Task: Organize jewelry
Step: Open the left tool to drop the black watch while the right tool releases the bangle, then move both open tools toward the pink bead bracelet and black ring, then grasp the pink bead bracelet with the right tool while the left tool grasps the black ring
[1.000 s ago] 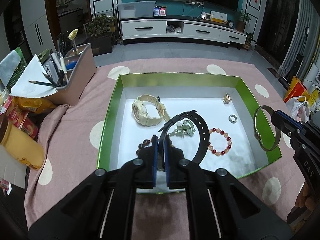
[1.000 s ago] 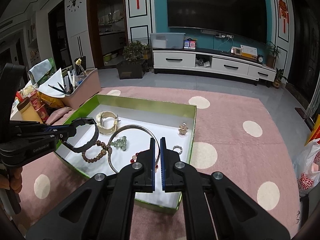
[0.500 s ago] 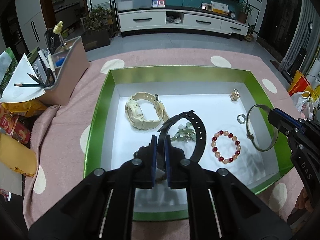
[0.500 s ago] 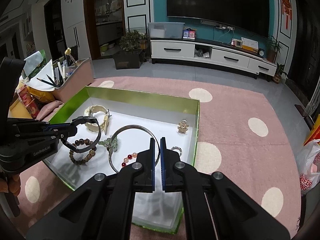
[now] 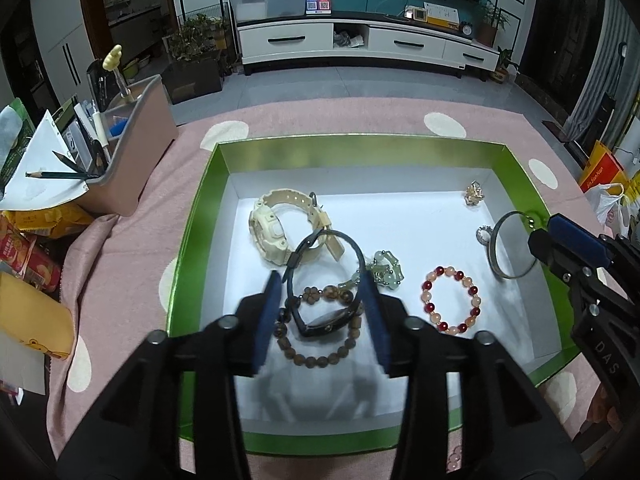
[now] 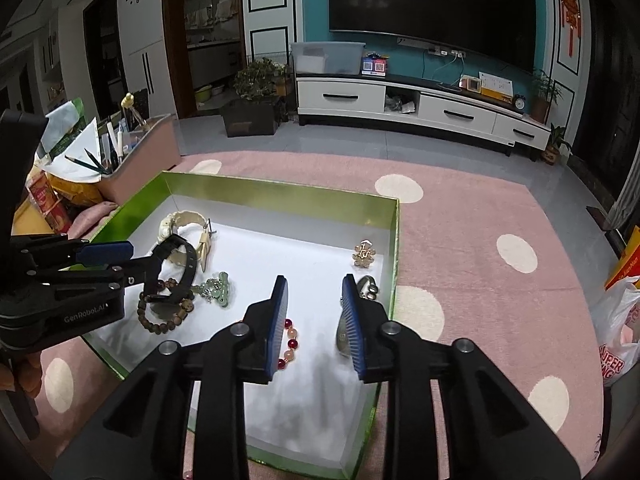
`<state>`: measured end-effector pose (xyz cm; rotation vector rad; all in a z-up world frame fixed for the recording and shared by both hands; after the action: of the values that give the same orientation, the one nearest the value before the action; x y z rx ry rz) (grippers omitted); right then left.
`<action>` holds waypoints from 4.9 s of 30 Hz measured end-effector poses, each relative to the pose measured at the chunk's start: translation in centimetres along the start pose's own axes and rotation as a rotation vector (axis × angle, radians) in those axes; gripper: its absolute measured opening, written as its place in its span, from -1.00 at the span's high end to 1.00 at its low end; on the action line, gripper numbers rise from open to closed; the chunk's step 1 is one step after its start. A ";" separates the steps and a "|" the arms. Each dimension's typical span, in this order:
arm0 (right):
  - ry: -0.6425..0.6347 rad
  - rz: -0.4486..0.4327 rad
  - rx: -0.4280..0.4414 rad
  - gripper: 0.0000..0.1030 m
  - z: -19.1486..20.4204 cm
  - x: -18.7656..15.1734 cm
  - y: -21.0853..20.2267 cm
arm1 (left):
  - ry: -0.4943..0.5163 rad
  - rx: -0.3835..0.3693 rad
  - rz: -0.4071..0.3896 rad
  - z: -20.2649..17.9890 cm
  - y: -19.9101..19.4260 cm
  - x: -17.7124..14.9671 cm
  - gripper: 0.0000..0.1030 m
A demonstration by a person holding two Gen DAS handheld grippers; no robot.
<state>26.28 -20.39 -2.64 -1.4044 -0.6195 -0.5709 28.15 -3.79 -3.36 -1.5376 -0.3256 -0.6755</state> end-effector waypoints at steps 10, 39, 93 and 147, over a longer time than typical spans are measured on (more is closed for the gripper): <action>0.023 -0.037 0.021 -0.08 -0.3 -0.7 -4.0 | 0.011 0.026 -0.049 -0.2 -3.2 -0.6 -0.44; 0.031 -0.031 0.070 -0.58 1.7 -7.1 -14.7 | 0.002 -0.027 -0.105 -1.5 -13.4 -8.7 -0.96; 0.021 0.227 0.049 0.41 4.0 -14.4 -4.8 | -0.102 -0.088 0.088 1.2 -8.0 -18.2 -0.96; 0.065 0.016 0.051 0.87 -0.6 -13.1 -11.0 | 0.084 -0.196 -0.026 -5.2 -6.8 -14.9 0.60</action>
<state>9.31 -21.93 -3.94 -1.3367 -0.5663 -0.5817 11.38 -5.27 -6.92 -1.6878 -0.2208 -0.8092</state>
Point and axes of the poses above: each gripper's, at about its wrist camera, not at the fingertips, and y roughly the way its jaws point, z to its left, x to its top, the point moved 1 cm from there along y, roughly the way its jaws point, and after that the axes turned 3 degrees about y, right-handed, at the moved point
